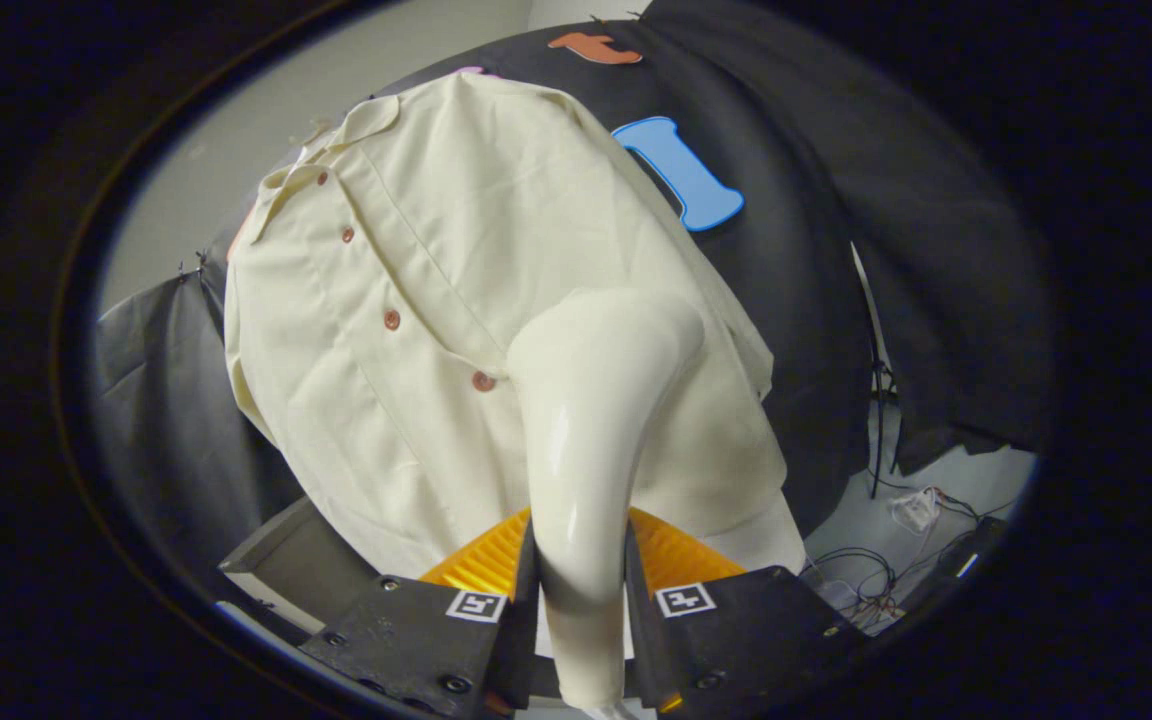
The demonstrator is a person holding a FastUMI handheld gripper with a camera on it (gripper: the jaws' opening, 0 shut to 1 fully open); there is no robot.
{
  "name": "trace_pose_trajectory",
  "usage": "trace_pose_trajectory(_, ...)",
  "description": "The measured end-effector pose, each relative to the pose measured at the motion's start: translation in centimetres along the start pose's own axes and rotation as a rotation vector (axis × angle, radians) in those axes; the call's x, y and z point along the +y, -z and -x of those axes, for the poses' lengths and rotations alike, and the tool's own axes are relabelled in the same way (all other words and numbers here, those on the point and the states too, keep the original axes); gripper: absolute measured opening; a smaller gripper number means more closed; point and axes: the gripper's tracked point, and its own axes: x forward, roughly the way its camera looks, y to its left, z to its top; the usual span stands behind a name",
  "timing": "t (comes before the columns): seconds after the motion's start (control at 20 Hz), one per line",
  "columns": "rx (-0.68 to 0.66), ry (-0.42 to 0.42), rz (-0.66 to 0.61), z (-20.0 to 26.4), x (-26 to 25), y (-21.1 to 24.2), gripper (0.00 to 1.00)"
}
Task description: Iron the clothes twice with a garment steamer, once on the left side and once on the right side.
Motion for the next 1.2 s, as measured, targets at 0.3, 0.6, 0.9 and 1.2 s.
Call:
trace_pose_trajectory(0.3, 0.026, 0.031, -0.079, -0.1, -4.9, 4.0, 0.4)
trace_pose_trajectory(0.6, 0.049, 0.028, -0.098, 0.1, -7.1, 6.9, 0.4)
trace_pose_trajectory(0.9, 0.094, 0.054, -0.026, 1.2, -8.0, 9.2, 0.4)
trace_pose_trajectory(1.2, 0.08, 0.048, -0.028, 3.4, -5.8, 9.1, 0.4)
